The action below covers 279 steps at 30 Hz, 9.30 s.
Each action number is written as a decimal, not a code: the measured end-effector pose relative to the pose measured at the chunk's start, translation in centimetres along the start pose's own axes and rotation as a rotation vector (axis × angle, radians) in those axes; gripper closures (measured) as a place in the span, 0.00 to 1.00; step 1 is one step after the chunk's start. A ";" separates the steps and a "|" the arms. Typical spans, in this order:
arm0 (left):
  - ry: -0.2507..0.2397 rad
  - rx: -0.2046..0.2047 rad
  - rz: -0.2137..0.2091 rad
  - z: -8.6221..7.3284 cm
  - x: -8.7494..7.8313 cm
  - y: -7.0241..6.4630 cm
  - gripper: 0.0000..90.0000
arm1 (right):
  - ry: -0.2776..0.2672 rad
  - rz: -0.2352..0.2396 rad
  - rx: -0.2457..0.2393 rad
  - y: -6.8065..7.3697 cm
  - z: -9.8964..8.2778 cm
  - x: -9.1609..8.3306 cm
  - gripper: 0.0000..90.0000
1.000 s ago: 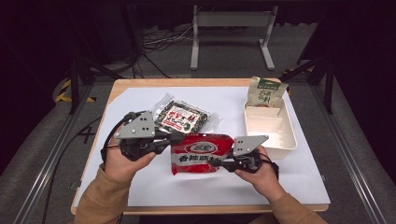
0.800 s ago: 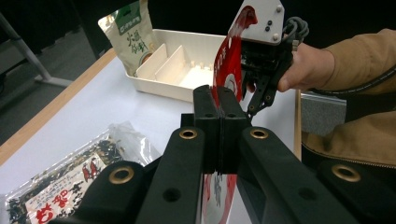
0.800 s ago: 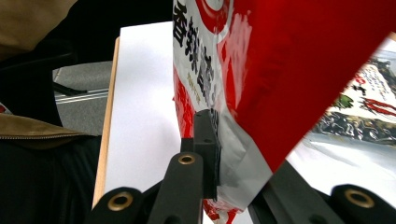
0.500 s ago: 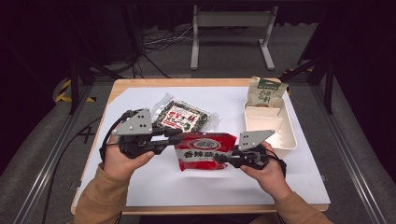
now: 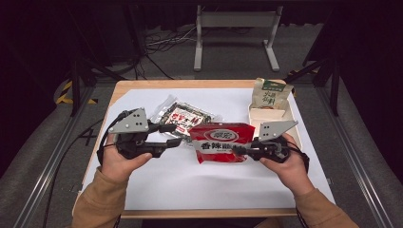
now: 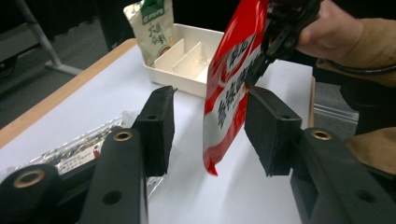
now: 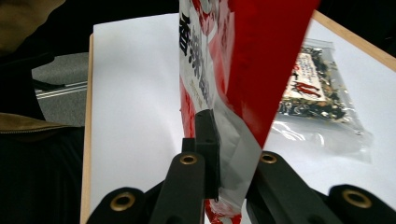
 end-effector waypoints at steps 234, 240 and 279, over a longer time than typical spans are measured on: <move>0.148 -0.317 0.504 -11.7 -0.4 14.2 0.27 | -0.054 -0.377 0.054 -2.4 -1.7 -7.1 0.42; 0.163 -0.321 0.530 -12.8 -0.2 15.3 0.33 | -0.032 -0.320 0.036 -1.4 -1.7 -6.1 0.56; 0.239 -0.589 0.480 -17.4 1.8 18.8 0.45 | -0.016 -0.244 -0.006 1.3 -2.8 -4.1 0.53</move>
Point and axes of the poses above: each handheld gripper's, and its own axes: x roughly forward along the jaws, z roughly out of its top, y roughly to its left, the point moved 2 cm from there along x, roughly forward along the jaws, and after that the axes turned 15 degrees about -y, right-handed, at the moved point
